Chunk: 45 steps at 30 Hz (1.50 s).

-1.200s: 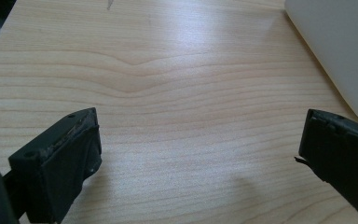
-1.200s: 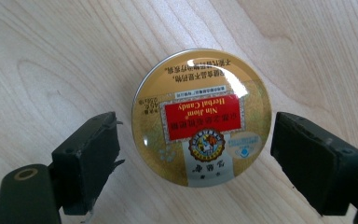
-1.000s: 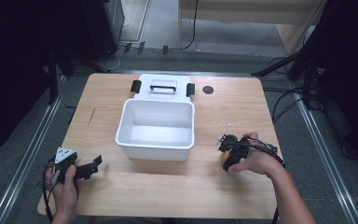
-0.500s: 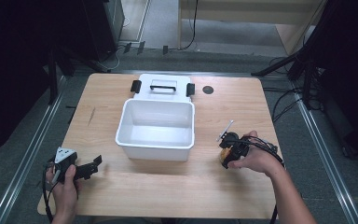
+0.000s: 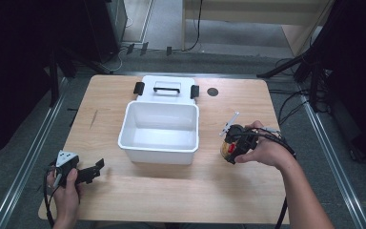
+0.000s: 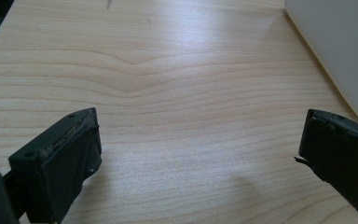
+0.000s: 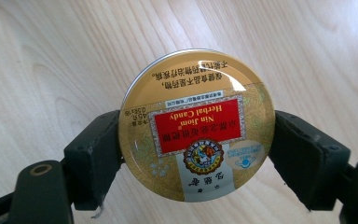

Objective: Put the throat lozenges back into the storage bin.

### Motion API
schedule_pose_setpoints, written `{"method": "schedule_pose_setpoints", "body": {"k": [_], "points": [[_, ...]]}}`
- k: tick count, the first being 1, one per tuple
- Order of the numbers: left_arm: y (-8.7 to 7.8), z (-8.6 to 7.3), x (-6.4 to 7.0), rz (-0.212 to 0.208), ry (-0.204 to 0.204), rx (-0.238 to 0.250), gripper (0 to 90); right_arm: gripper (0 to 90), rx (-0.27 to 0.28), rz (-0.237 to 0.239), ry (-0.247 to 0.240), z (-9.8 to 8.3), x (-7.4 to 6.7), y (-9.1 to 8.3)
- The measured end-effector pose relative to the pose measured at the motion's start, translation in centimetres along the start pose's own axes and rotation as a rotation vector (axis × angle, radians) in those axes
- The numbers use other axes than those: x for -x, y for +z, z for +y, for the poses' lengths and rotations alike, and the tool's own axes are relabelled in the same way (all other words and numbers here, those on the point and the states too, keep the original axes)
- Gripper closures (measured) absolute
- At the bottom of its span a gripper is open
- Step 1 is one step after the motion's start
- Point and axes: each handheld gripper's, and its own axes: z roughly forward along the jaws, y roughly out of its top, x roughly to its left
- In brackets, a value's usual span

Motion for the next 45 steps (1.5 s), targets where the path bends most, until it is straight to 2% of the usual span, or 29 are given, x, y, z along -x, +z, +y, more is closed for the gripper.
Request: {"method": "schedule_pose_setpoints", "body": {"k": [4,7,15,27,45], "points": [[0.0,0.0,0.0,-0.002,0.002,-0.001,0.0,20.9,0.014,0.016,-0.055,0.7,0.3,-0.9],[0.0,0.0,0.0,-0.002,0.003,-0.002,0.0,20.9,0.026,0.026,-0.077,1.3,0.6,-1.8],[0.0,0.0,0.0,-0.001,0.007,-0.005,0.0,20.9,0.033,0.018,-0.157,3.0,0.9,-3.7],[0.0,0.0,0.0,-0.004,0.003,0.000,0.0,20.9,0.029,-0.003,-0.190,5.5,1.3,-6.3],[0.0,0.0,-0.1,-0.005,0.003,-0.002,0.0,20.9,0.017,-0.025,-0.242,9.1,0.6,-9.0]]}}
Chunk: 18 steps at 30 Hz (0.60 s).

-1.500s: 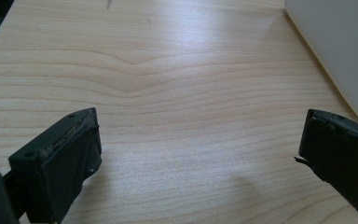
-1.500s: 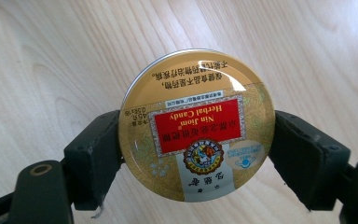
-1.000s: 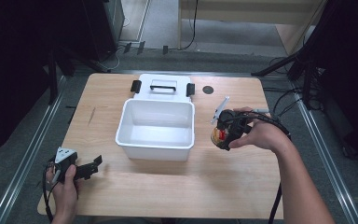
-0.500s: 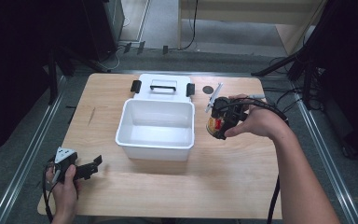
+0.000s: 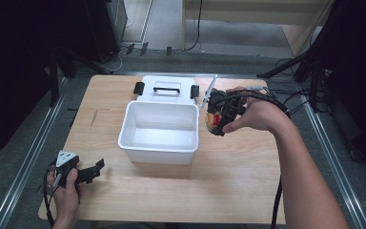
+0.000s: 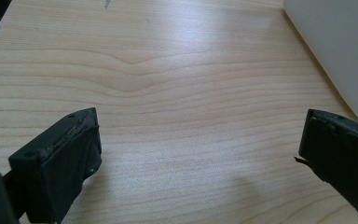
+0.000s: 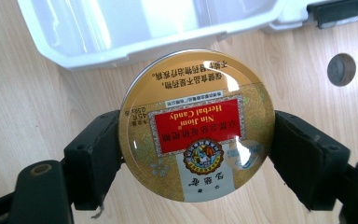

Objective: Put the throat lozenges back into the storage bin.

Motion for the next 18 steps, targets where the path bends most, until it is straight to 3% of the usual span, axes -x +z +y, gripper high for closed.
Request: {"method": "schedule_pose_setpoints", "body": {"k": [18], "points": [[0.0,0.0,0.0,-0.003,-0.001,0.000,0.0,20.9,0.006,0.008,-0.054,3.9,-0.3,0.4]]}}
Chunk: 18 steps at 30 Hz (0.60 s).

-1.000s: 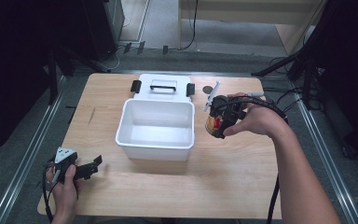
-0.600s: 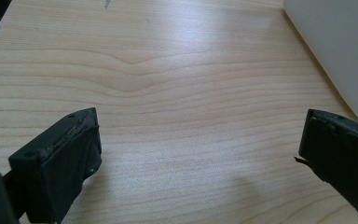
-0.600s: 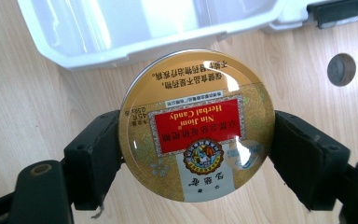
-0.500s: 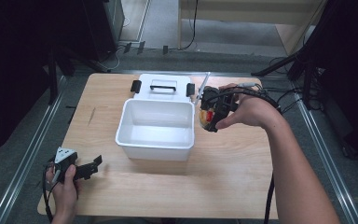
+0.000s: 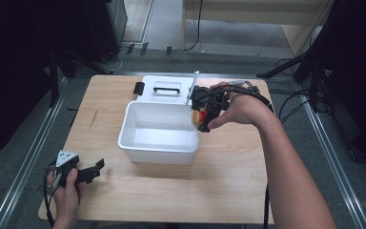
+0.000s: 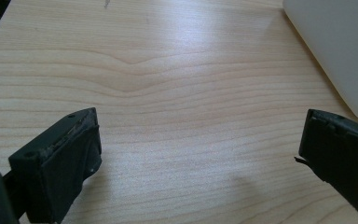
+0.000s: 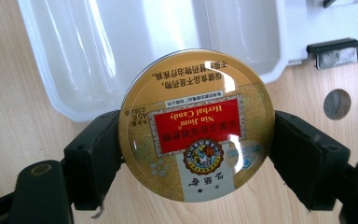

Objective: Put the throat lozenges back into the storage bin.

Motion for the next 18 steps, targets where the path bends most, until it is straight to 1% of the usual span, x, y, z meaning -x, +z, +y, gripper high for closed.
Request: {"method": "schedule_pose_setpoints", "body": {"k": [2,3,5,8,13,14,15,16,18], "points": [[0.0,0.0,0.0,0.000,-0.002,0.000,0.0,20.9,0.002,0.005,-0.006,0.5,0.0,0.2],[0.0,0.0,0.0,-0.001,-0.002,0.000,0.0,20.9,0.000,0.005,-0.001,0.7,-0.1,0.2],[0.0,0.0,0.0,-0.001,-0.002,0.000,0.0,20.9,-0.002,0.007,-0.013,1.1,-0.1,0.3],[0.0,0.0,0.0,-0.001,-0.002,0.000,0.0,20.9,0.003,0.006,-0.016,1.6,-0.2,0.4],[0.0,0.0,0.0,-0.002,0.000,-0.001,0.0,20.9,0.017,0.018,-0.037,2.5,-0.5,0.8],[0.0,0.0,0.0,-0.001,0.001,-0.001,0.0,20.9,0.016,0.018,-0.030,2.7,-0.5,0.9],[0.0,0.0,0.0,-0.002,0.000,-0.001,0.0,20.9,0.022,0.015,-0.040,3.0,-0.5,1.1],[0.0,0.0,0.0,-0.001,0.000,-0.001,0.0,20.9,0.019,0.017,-0.033,3.1,-0.6,1.1],[0.0,0.0,0.0,-0.002,0.000,-0.001,0.0,20.9,0.019,0.020,-0.038,3.4,-0.7,1.3]]}}
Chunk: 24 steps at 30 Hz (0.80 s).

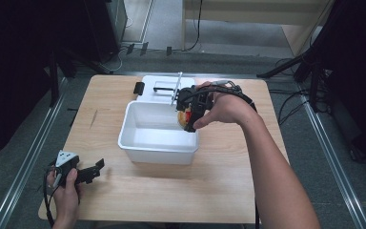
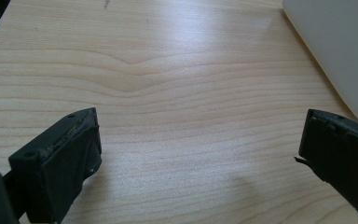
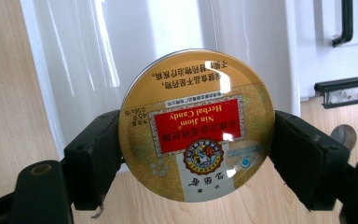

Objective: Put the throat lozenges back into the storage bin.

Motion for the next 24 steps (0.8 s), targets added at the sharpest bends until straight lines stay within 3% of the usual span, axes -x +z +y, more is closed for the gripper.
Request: {"method": "schedule_pose_setpoints", "body": {"k": [13,24], "points": [[0.0,0.0,0.0,-0.001,-0.006,0.003,0.0,20.8,0.009,0.007,-0.026,1.1,-0.2,2.1],[0.0,0.0,0.0,-0.001,-0.006,0.003,0.0,20.8,-0.002,-0.008,-0.017,0.8,-0.3,4.0]]}}
